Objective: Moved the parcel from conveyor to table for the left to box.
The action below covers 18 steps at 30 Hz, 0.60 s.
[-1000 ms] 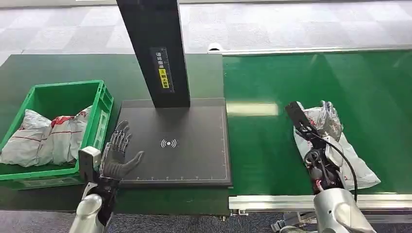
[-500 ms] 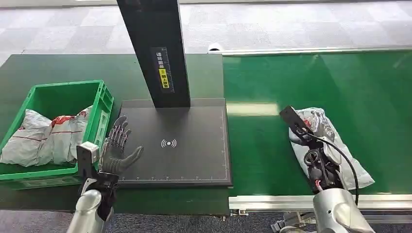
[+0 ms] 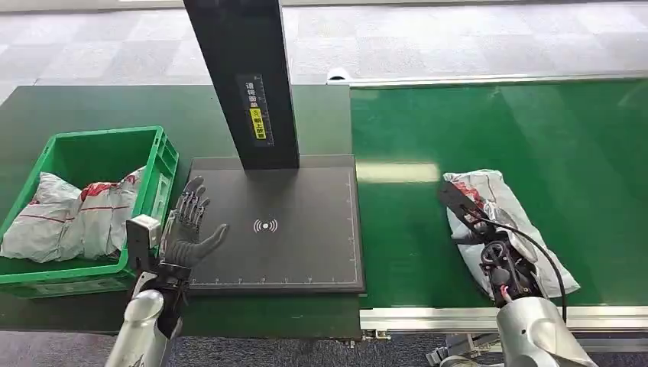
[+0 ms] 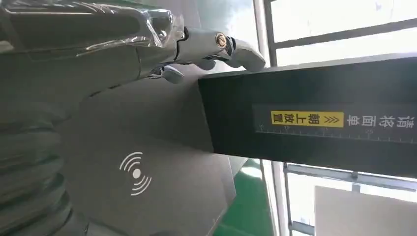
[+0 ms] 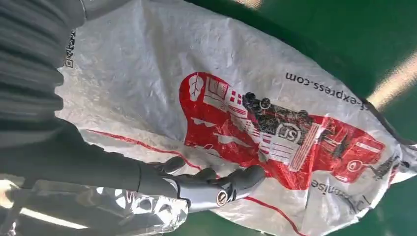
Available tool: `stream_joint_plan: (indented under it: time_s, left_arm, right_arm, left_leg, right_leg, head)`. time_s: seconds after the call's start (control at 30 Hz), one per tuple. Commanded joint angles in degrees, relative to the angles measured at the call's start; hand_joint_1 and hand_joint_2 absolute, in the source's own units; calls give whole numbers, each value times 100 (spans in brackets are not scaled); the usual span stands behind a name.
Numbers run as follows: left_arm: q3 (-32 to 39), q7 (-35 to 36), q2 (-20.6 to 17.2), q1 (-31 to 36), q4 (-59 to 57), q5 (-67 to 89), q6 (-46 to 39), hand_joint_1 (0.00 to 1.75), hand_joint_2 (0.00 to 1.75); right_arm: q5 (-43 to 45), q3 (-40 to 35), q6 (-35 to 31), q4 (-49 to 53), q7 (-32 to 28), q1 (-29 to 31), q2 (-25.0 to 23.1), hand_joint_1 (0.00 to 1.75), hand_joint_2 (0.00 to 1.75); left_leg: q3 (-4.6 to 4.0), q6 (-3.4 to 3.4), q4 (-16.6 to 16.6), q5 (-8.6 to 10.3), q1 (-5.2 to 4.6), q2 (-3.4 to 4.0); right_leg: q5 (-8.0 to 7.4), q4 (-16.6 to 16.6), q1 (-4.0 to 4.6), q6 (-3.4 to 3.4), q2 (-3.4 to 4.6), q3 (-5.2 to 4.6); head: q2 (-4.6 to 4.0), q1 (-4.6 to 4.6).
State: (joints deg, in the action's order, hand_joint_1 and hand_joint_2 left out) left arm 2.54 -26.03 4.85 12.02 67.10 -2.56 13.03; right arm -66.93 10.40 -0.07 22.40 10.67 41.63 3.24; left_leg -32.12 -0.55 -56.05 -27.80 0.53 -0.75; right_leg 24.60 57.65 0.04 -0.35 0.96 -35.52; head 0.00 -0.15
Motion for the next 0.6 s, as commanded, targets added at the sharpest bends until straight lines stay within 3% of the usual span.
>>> stream_joint_plan:
  time_s: [0.03, 0.17, 0.2, 0.23, 0.27, 0.3, 0.6]
  left_arm:
    - [-79, -2, -48, 246, -496, -1, -3, 0, 175]
    - [-73, -4, -47, 245, -488, 5, -27, 0, 175]
    - [-73, -4, -47, 245, -488, 5, -27, 0, 175]
    - [-74, 0, -42, 237, -469, 9, -20, 0, 175]
    - [-75, 0, -41, 234, -469, 9, -17, 0, 175]
    - [-71, 1, -39, 236, -475, 9, -19, 0, 175]
    - [-42, -10, -62, 246, -508, -6, 3, 0, 175]
  right_arm:
    - [34, 153, 449, -598, 86, 328, 67, 0, 175]
    - [61, 172, 526, -593, 83, 308, 42, 0, 175]
    - [61, 172, 526, -593, 83, 308, 42, 24, 175]
    - [49, 150, 582, -596, 78, 313, 31, 82, 175]
    - [49, 146, 612, -607, 69, 322, 22, 168, 175]
    - [56, 145, 650, -605, 46, 325, 19, 175, 175]
    - [166, 141, 965, -592, -254, 363, -40, 175, 175]
  left_leg:
    - [31, 2, 11, -3, -6, 6]
    - [9, 2, 4, 1, -4, 1]
    - [7, 1, 4, 1, -4, 2]
    - [21, 2, 9, -1, -5, 5]
    - [13, 1, 6, -1, -3, 4]
    - [31, 2, 15, -2, -6, 8]
    - [10, 0, 5, 0, -2, 4]
  right_leg:
    - [6, -7, -4, 8, -13, 29]
    - [1, -3, -3, 4, -9, 10]
    - [1, -2, -3, 3, -6, 7]
    - [3, -6, -4, 7, -10, 20]
    - [3, -3, -2, 4, -7, 12]
    - [4, -11, -3, 8, -11, 29]
    - [2, -3, -1, 3, -4, 9]
  head:
    - [0, 0]
    - [0, 0]
    - [0, 0]
    - [0, 0]
    - [0, 0]
    - [0, 0]
    - [0, 0]
